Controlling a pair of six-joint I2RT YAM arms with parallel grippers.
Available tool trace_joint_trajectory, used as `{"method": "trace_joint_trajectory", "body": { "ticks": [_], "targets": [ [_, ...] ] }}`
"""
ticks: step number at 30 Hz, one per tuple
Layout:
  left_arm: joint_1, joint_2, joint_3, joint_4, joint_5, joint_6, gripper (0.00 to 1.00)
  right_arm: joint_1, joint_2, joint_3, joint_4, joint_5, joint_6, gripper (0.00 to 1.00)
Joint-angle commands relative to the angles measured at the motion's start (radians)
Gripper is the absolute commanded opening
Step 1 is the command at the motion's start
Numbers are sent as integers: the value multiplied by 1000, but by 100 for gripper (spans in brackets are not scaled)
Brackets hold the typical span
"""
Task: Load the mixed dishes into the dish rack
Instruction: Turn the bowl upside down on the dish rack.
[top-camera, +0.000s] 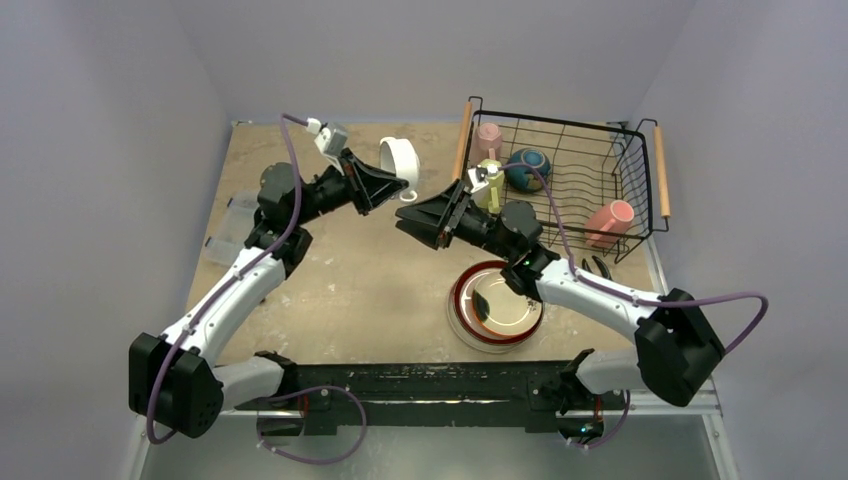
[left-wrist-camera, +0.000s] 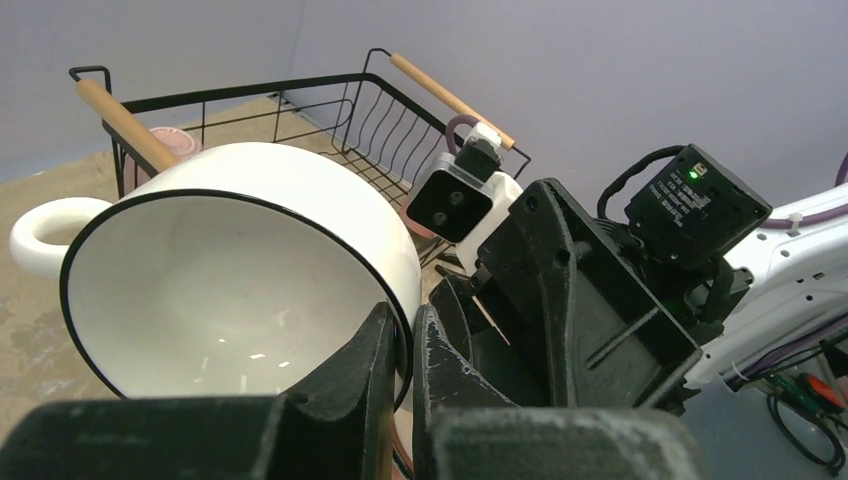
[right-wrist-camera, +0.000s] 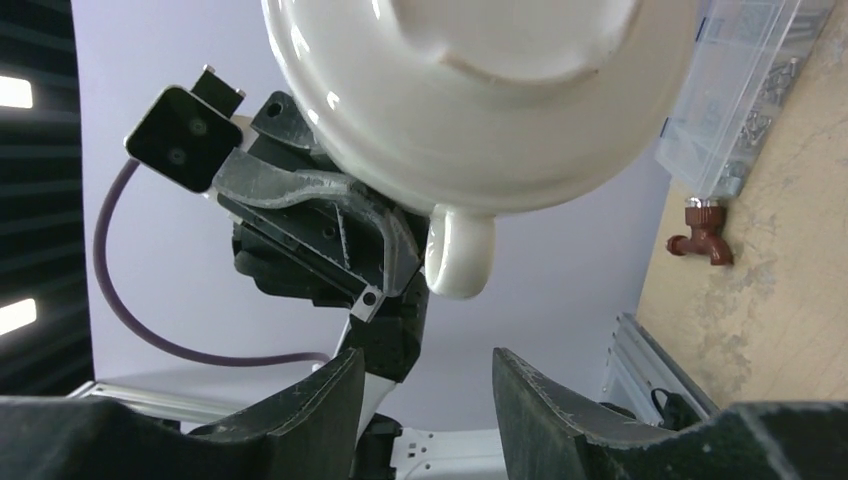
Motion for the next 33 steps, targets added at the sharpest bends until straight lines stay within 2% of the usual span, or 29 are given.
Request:
{"method": "trace_joint_trajectory", "body": {
  "ticks": [1,8,21,27,33],
  "targets": [
    [-2,-12,42,187,52,-6,0,-33,2,-28,82,37,69,47],
    [-4,25,46,247,98,-57,0,-72,32,-65,190,14,140,42],
    [-7,70,60,271,142,-88,0,-110,-18,-50,86,33,90,43],
    [-17,76,61,290,153,-95,0,-110,10,-24,90,38,98,39],
    [-22,76,60,290,155,-93,0,-103,23,-9,85,38,98,38]
  ]
}}
